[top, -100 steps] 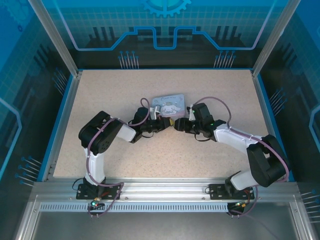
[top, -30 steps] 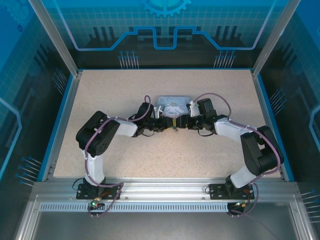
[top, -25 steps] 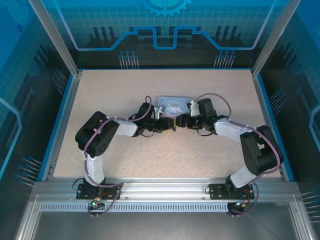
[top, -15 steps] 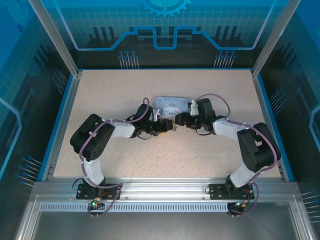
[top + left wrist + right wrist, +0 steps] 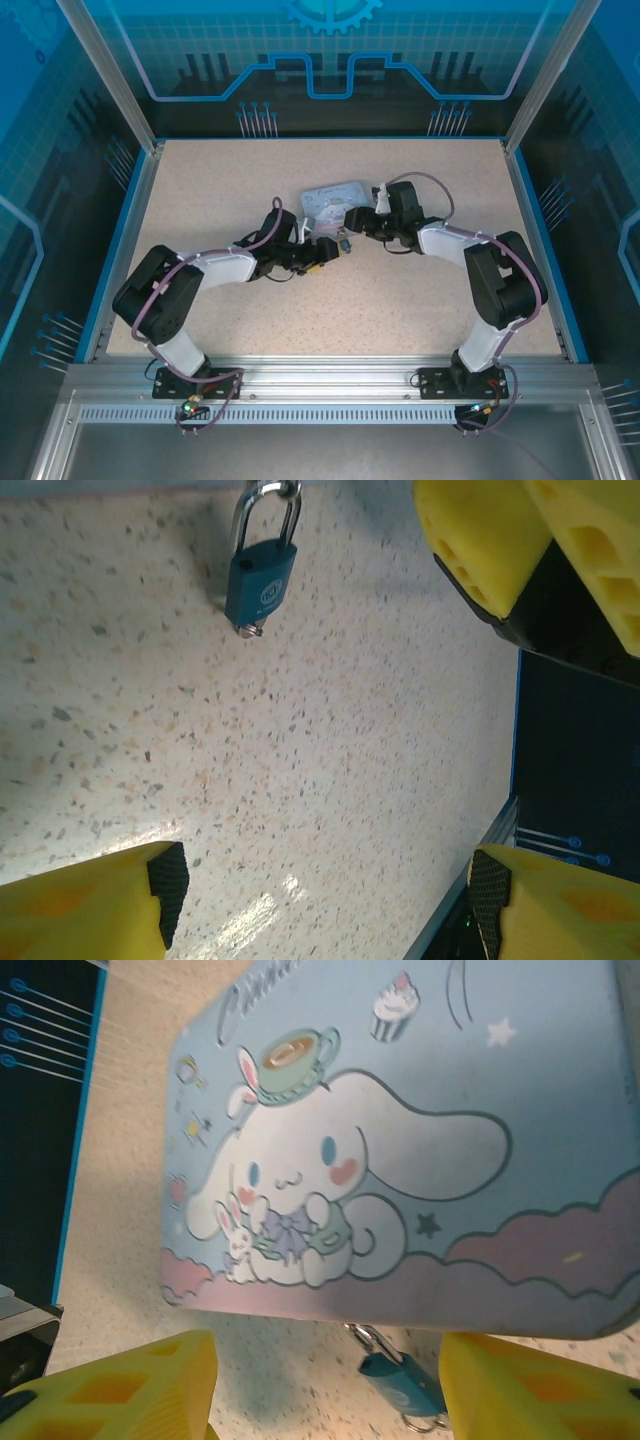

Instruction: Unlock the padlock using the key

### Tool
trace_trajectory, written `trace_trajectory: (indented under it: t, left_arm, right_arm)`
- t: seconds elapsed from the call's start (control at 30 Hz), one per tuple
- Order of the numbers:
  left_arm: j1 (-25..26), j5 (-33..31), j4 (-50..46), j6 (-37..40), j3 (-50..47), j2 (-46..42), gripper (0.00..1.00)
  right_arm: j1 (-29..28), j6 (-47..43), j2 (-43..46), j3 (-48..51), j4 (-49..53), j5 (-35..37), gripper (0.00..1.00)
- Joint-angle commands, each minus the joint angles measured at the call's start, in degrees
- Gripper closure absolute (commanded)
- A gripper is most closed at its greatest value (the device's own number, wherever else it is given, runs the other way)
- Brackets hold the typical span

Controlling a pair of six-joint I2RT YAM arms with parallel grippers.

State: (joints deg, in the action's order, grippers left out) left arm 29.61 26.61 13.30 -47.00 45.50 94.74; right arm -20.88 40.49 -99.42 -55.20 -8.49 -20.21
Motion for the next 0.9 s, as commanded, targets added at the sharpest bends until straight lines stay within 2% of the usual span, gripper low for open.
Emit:
trace_trajectory:
  t: [0.0, 0.13, 0.3, 0.57, 0.87]
  left_arm:
    - [-1.65, -4.50, -2.18, -1.98, 1.68, -2.81, 0.24]
    - [-4.36, -7.25, -3.60, -1.80, 3.59, -4.43, 0.23]
    - [-7.52, -6.71, -6.21, -0.77, 7.15, -4.34, 0.23]
    - [-10.57, -4.74, -6.45, -1.07, 8.73, -4.02, 0.22]
    - [-11.59, -3.34, -5.33, -2.22, 8.43, -3.51, 0.22]
  right_arm:
    - [-0.01, -1.88, 2.13, 0.80, 0.38, -0.82, 0.39]
    - [-1.04, -3.23, 4.55, 4.46, -0.03, 0.82, 0.40]
    - [-2.24, -7.25, 3.53, 6.74, -0.37, 2.38, 0.42]
    - [-5.28, -12.81, -0.68, 1.44, 4.40, 6.61, 0.45]
    - [-6.62, -14.57, -5.85, -3.16, 6.90, 7.20, 0.47]
